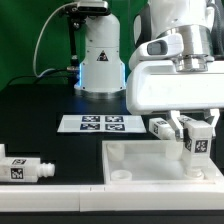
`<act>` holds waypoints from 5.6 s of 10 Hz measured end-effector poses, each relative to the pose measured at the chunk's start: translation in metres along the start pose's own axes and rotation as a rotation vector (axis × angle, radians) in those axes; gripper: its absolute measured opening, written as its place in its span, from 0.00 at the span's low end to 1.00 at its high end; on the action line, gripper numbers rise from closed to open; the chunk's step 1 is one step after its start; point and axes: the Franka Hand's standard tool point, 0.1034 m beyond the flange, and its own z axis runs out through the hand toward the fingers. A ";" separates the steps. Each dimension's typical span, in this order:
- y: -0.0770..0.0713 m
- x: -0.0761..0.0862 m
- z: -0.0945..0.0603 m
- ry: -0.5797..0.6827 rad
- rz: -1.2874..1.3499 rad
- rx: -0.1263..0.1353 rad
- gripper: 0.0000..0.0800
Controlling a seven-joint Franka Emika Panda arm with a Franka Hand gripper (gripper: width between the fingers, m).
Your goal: Assemble one leg
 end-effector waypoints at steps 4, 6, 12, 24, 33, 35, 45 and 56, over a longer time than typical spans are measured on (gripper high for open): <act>0.002 -0.006 0.010 0.020 -0.002 -0.007 0.36; 0.002 -0.006 0.010 0.021 -0.002 -0.007 0.36; 0.007 0.013 0.003 -0.133 0.017 0.012 0.79; 0.004 0.013 0.011 -0.450 0.317 -0.014 0.36; 0.014 0.008 0.011 -0.395 1.478 -0.242 0.36; 0.012 0.008 0.011 -0.417 1.351 -0.224 0.47; -0.004 0.016 0.017 -0.445 0.170 0.027 0.81; 0.005 0.010 0.017 -0.445 1.313 -0.222 0.36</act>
Offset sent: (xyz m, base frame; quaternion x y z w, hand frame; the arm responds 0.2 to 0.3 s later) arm 0.0012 0.0004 -0.0162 0.0150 0.0070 0.0142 0.9998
